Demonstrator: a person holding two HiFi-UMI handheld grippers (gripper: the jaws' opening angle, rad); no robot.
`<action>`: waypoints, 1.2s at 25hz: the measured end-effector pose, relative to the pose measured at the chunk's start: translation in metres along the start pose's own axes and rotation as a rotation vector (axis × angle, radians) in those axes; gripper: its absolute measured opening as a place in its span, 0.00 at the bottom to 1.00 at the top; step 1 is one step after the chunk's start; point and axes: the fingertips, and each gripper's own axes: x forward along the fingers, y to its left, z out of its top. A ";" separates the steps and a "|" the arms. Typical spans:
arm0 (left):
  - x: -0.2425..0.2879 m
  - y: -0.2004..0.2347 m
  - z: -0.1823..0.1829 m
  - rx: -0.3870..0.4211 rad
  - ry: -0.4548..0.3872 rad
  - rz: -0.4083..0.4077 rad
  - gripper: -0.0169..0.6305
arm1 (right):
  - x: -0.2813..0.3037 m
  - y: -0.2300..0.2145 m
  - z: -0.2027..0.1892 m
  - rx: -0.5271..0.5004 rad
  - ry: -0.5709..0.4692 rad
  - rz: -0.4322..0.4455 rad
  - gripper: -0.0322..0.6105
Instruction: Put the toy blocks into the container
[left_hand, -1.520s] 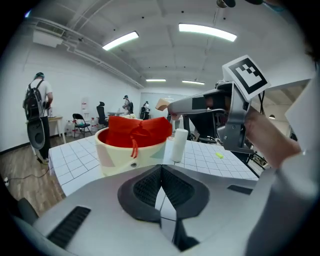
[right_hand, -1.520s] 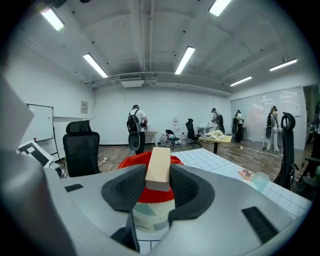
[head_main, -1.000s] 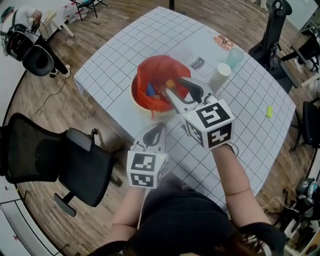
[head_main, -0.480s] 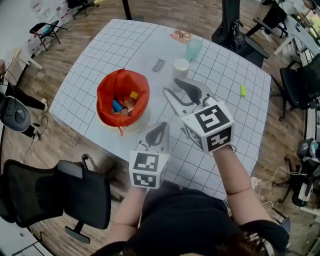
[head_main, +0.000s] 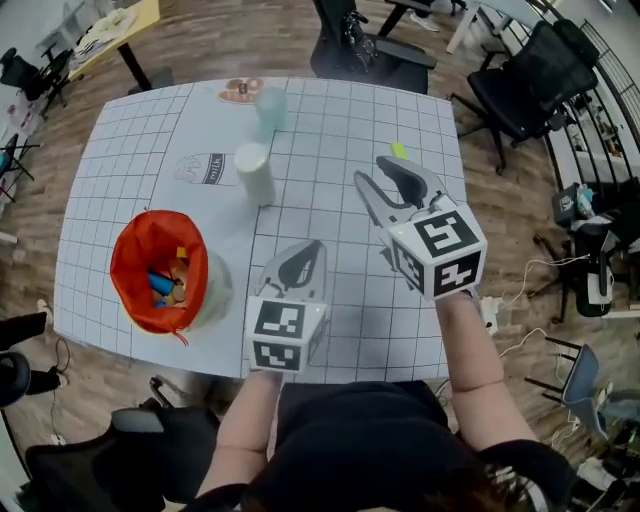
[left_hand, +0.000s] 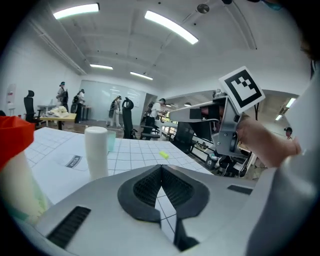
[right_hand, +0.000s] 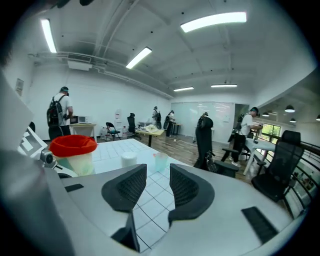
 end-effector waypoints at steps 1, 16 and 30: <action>0.008 -0.004 0.000 0.001 0.007 -0.014 0.07 | -0.004 -0.014 -0.007 0.008 0.013 -0.028 0.30; 0.084 -0.026 0.021 0.038 0.056 0.024 0.07 | -0.010 -0.162 -0.083 0.136 0.099 -0.204 0.31; 0.162 0.008 -0.005 -0.015 0.133 0.081 0.07 | 0.088 -0.208 -0.176 0.246 0.239 -0.181 0.32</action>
